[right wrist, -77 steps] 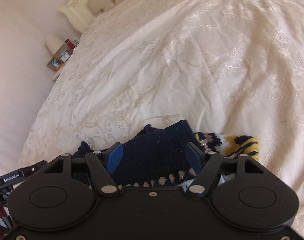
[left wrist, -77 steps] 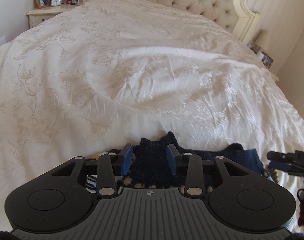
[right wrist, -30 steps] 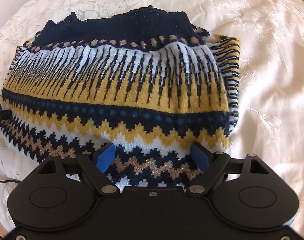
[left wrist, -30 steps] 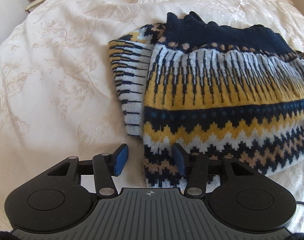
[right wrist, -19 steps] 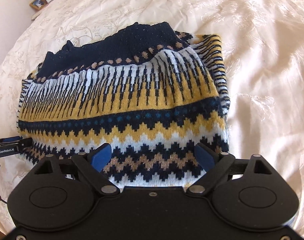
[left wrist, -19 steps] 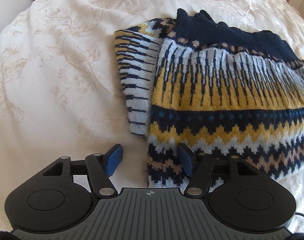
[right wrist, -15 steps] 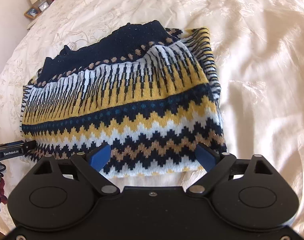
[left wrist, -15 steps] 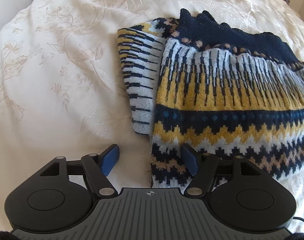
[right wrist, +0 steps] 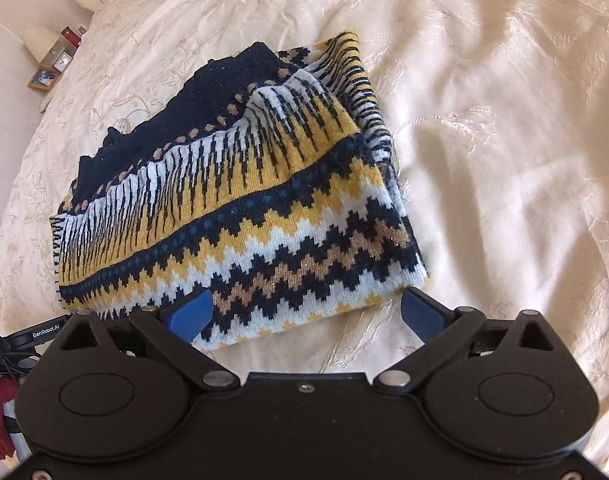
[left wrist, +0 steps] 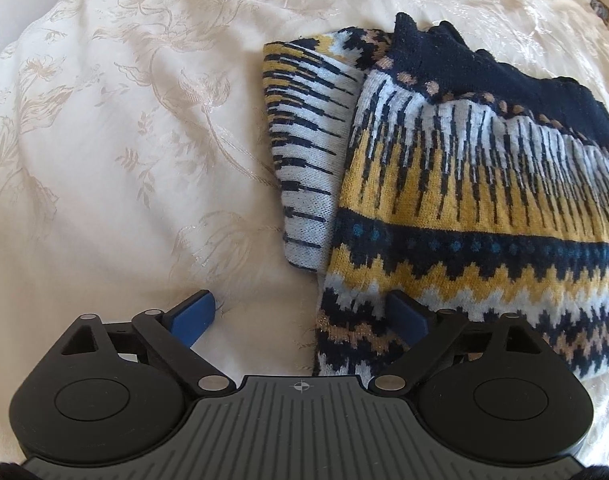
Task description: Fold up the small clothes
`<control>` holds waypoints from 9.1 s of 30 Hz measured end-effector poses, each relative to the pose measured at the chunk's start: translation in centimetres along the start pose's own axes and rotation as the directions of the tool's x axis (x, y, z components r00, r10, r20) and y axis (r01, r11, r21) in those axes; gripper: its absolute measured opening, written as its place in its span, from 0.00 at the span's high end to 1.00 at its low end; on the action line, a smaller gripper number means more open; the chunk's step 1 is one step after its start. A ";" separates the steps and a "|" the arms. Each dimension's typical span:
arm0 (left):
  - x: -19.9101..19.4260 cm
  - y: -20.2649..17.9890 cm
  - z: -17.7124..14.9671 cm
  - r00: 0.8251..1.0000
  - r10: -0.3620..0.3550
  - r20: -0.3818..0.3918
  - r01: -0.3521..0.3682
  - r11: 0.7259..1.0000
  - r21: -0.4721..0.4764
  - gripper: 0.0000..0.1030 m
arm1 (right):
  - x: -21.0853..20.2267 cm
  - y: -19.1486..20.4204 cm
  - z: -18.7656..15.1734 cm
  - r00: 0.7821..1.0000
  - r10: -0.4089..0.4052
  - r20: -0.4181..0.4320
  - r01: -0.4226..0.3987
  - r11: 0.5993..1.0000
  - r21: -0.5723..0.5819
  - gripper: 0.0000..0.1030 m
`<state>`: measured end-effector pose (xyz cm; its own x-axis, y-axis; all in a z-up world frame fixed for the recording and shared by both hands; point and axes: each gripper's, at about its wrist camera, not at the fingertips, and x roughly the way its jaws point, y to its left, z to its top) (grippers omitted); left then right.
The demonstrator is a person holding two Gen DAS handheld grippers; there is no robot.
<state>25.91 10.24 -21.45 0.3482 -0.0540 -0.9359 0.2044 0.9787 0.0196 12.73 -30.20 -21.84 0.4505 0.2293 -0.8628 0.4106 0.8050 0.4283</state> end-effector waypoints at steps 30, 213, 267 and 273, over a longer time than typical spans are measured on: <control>-6.0 -12.4 7.3 0.988 -0.095 0.125 0.092 0.995 0.032 0.31 | 2.9 -5.2 8.7 0.976 0.209 -0.057 -0.210 0.977 -0.022 0.01; -1.5 2.4 5.1 0.986 -0.163 -0.044 0.157 0.981 -0.116 0.28 | 8.2 15.7 8.2 0.975 0.222 -0.030 -0.223 0.951 -0.214 0.25; -3.9 1.3 -2.1 0.865 -0.497 -0.073 0.491 0.867 -0.086 0.58 | -1.0 3.8 -4.8 0.954 0.236 -0.183 -0.270 0.944 -0.190 0.35; -7.0 2.6 2.7 0.900 -0.424 0.098 0.433 0.896 -0.098 0.54 | -3.4 2.6 -5.6 0.963 0.254 -0.092 -0.268 0.940 -0.212 0.34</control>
<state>26.48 12.63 -13.90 0.3167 -0.4832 -0.8162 0.2440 0.8731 -0.4221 7.76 -25.84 -19.28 0.4649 0.4756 -0.7468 0.0973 0.8109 0.5770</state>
